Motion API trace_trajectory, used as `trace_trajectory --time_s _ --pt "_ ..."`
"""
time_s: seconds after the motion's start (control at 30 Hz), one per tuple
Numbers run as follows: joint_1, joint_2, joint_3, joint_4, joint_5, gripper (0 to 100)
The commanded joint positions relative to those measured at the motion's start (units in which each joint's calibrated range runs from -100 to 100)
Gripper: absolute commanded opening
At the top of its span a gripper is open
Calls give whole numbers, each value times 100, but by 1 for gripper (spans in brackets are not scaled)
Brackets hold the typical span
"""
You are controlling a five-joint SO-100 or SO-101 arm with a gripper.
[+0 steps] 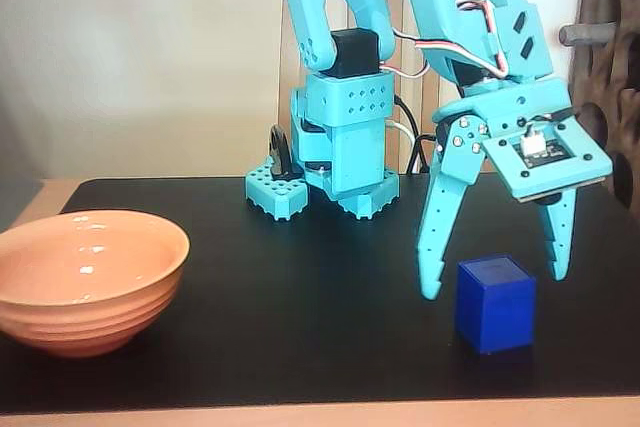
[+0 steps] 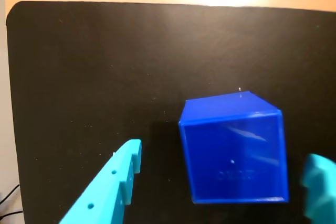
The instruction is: Place the blue cube in the orange bowl.
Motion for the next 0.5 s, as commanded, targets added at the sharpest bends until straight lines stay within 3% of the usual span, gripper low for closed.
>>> trace_trajectory --time_s 0.0,0.1,0.47 --pt "-2 -420 -13 -122 -28 24" --pt "-2 -420 -13 -122 -28 19" --pt "18 -420 -13 -114 -28 17"
